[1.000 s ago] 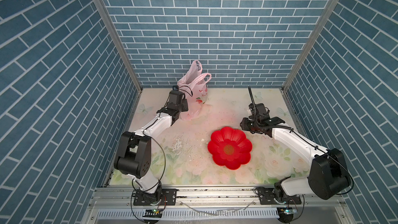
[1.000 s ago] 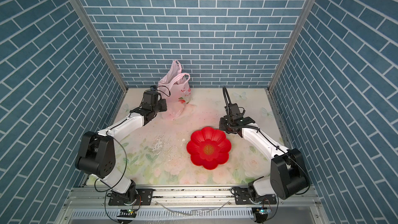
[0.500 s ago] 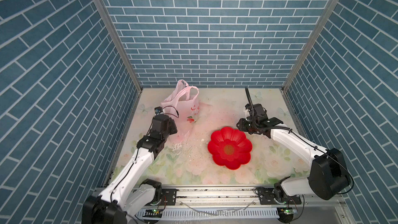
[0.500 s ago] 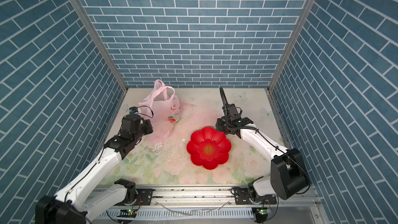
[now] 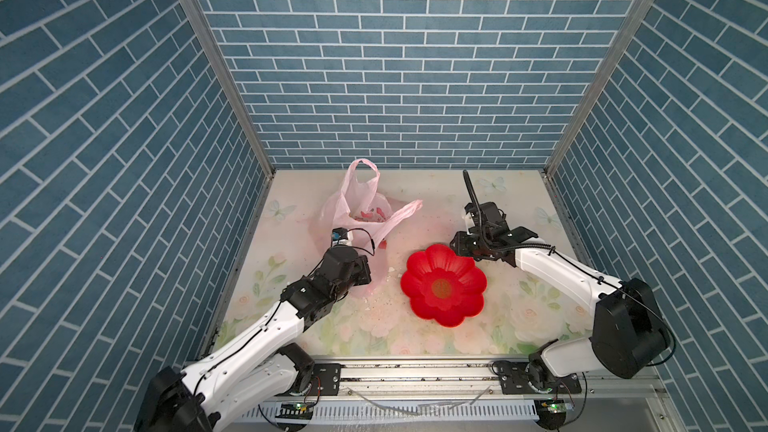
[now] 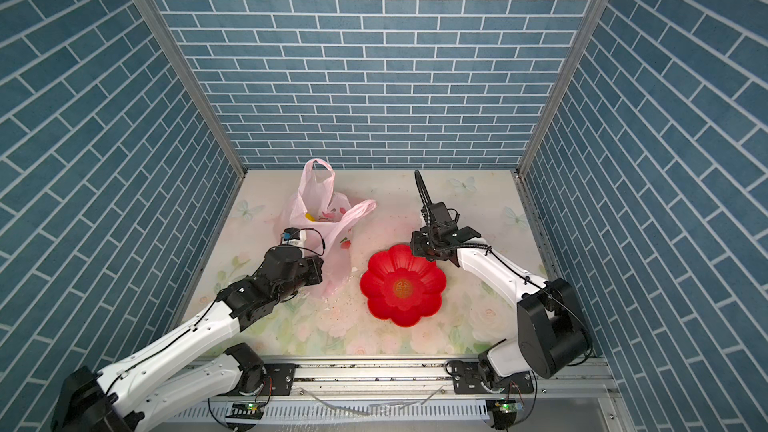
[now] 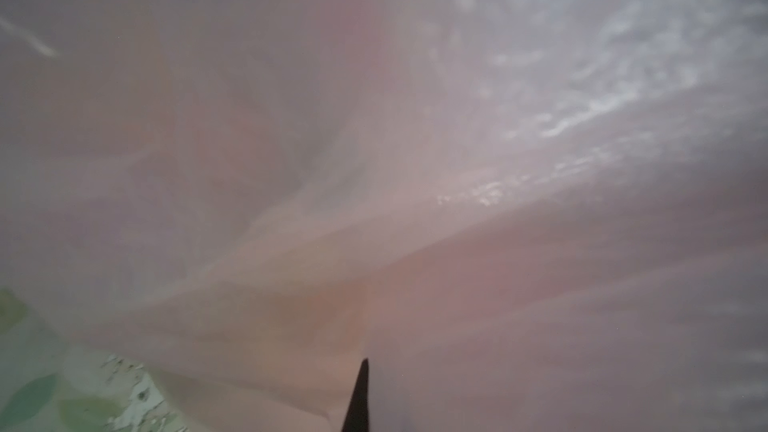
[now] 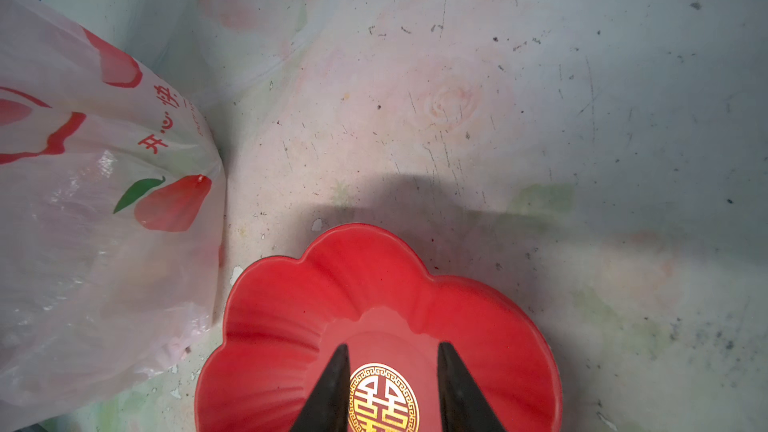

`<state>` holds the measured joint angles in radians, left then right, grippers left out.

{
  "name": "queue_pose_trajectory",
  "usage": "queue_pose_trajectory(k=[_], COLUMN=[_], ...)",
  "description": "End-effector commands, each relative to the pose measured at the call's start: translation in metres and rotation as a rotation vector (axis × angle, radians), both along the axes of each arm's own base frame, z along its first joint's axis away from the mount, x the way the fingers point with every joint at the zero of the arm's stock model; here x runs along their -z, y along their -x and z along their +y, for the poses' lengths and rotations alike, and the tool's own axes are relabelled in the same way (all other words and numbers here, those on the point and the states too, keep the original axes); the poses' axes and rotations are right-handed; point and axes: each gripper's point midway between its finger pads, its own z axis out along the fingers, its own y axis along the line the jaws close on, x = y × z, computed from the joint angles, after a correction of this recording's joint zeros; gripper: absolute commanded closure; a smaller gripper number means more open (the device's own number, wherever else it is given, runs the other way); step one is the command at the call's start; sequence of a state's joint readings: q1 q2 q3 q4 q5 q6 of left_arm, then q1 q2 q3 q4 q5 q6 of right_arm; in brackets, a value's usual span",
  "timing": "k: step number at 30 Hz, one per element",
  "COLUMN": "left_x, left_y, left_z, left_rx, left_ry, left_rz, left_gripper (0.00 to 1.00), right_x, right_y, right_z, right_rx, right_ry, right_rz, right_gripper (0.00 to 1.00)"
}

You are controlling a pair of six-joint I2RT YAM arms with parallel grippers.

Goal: Take the fake fruits out of the plastic bag

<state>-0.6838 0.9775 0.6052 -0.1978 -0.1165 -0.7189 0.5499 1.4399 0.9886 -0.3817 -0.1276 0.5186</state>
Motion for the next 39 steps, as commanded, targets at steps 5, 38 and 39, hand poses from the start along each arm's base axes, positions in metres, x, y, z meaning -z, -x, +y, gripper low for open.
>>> queue_pose_trajectory(k=[5, 38, 39], left_x=[-0.041, -0.156, -0.161], left_y=[-0.040, -0.048, -0.058], left_z=[-0.063, 0.063, 0.062], left_rx=[0.045, 0.010, 0.037], left_ry=[0.138, -0.175, -0.169], left_rz=[-0.108, -0.091, -0.090], left_gripper=[1.00, 0.15, 0.13], right_x=[-0.025, -0.141, -0.145], right_y=[0.002, -0.011, -0.014], right_z=[-0.006, 0.080, 0.087], right_rx=[0.024, -0.012, -0.018], right_ry=[-0.008, -0.084, -0.099], right_rz=[-0.051, -0.195, -0.205], right_gripper=[0.64, 0.52, 0.52])
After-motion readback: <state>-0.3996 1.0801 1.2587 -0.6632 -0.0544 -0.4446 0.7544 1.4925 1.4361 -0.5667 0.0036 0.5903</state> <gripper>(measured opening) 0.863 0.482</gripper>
